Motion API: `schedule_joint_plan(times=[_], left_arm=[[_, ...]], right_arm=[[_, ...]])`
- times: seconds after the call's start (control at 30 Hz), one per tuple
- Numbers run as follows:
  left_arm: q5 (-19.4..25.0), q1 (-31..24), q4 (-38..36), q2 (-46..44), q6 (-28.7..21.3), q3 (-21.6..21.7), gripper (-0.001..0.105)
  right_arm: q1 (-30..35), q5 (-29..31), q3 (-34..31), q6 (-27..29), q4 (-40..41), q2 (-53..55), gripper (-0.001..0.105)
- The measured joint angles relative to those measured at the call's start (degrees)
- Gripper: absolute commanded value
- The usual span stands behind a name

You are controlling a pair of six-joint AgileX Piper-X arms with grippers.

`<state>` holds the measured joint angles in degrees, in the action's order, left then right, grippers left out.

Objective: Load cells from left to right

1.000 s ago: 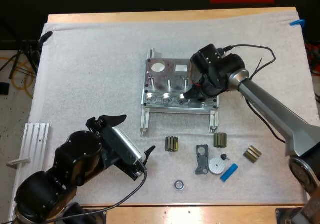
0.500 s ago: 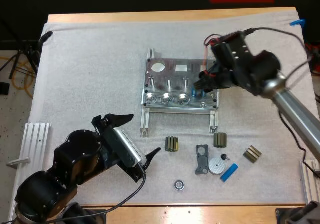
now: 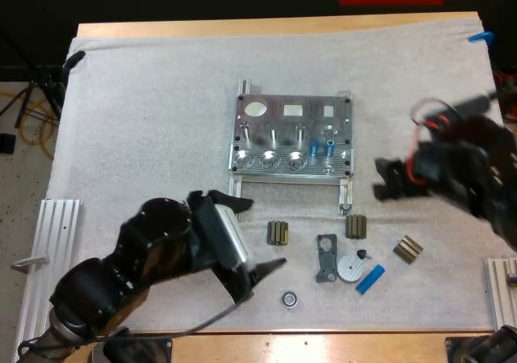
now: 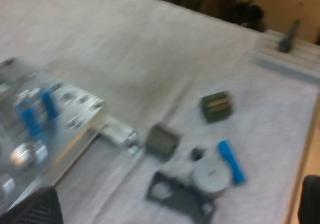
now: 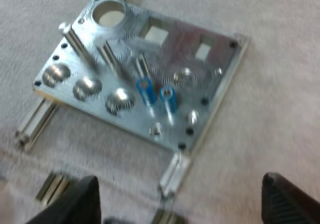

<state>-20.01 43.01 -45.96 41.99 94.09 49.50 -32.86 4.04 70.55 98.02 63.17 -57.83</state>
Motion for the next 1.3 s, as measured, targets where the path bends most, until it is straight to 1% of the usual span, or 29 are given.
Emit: schedule_joint_plan(times=[0.07, 0.13, 0.17, 0.23, 0.33, 0.53, 0.57, 0.63, 0.77, 0.9, 0.97, 1.03, 1.17, 1.2, 1.27, 1.3], left_arm=[[0.15, 2.66, 1.10, 0.30, 0.65, 0.00, 0.093], [1.11, 7.02, 2.75, 1.24, 2.12, 0.00, 0.093], [1.53, 7.75, 2.95, 1.53, 2.64, 0.00, 0.093], [1.99, 12.03, 3.92, 3.25, 4.11, 0.00, 0.093], [2.29, 16.86, 4.83, 6.17, 6.63, 0.00, 0.093], [2.28, 25.52, 7.19, 12.84, 9.50, 0.00, 0.093], [2.13, 26.14, 7.30, 13.64, 9.82, 0.00, 0.093], [0.60, 27.91, 7.72, 16.62, 10.61, 0.00, 0.093], [-0.21, 29.31, 8.46, 21.17, 11.36, 0.00, 0.093], [-0.21, 29.35, 10.04, 26.68, 11.57, 0.00, 0.093], [-1.04, 29.35, 11.51, 29.13, 11.67, 0.00, 0.093], [-2.55, 29.35, 14.16, 32.83, 12.30, 0.00, 0.093], [-2.62, 29.35, 16.96, 37.65, 13.83, 0.00, 0.092], [-2.62, 29.35, 16.98, 39.37, 14.31, 0.25, 0.089], [-2.62, 29.35, 16.80, 41.62, 14.50, 0.87, 0.080], [-2.62, 29.35, 16.82, 43.10, 14.48, 1.25, 0.073]], right_arm=[[0.00, 0.00, -2.44, -0.45, 0.95, 4.46, 0.066], [0.00, -0.93, -5.04, -1.26, 2.68, 9.32, 0.066], [0.00, -1.24, -5.66, -1.60, 2.93, 10.50, 0.066], [0.00, -1.29, -7.49, -2.94, 4.21, 14.66, 0.066], [0.00, -1.29, -9.21, -4.21, 5.76, 18.81, 0.066], [0.00, -1.29, -10.05, -6.39, 8.83, 24.57, 0.066], [0.00, -1.29, -10.05, -6.39, 9.27, 24.90, 0.066], [0.00, -1.29, -10.10, -6.40, 10.69, 25.81, 0.066], [0.00, -1.35, -10.10, -6.54, 13.41, 26.69, 0.066], [0.00, -0.31, -10.10, -4.90, 17.07, 27.50, 0.066], [0.00, 2.52, -10.10, -4.86, 18.55, 27.46, 0.066], [0.00, 6.85, -10.20, -4.86, 20.18, 27.46, 0.066], [0.00, 12.11, -10.20, -4.75, 20.82, 27.46, 0.066], [0.00, 13.23, -10.20, -4.77, 20.82, 27.46, 0.066], [0.00, 15.63, -10.20, -4.92, 21.03, 27.46, 0.066], [0.00, 17.44, -10.20, -5.32, 21.04, 27.46, 0.066]])
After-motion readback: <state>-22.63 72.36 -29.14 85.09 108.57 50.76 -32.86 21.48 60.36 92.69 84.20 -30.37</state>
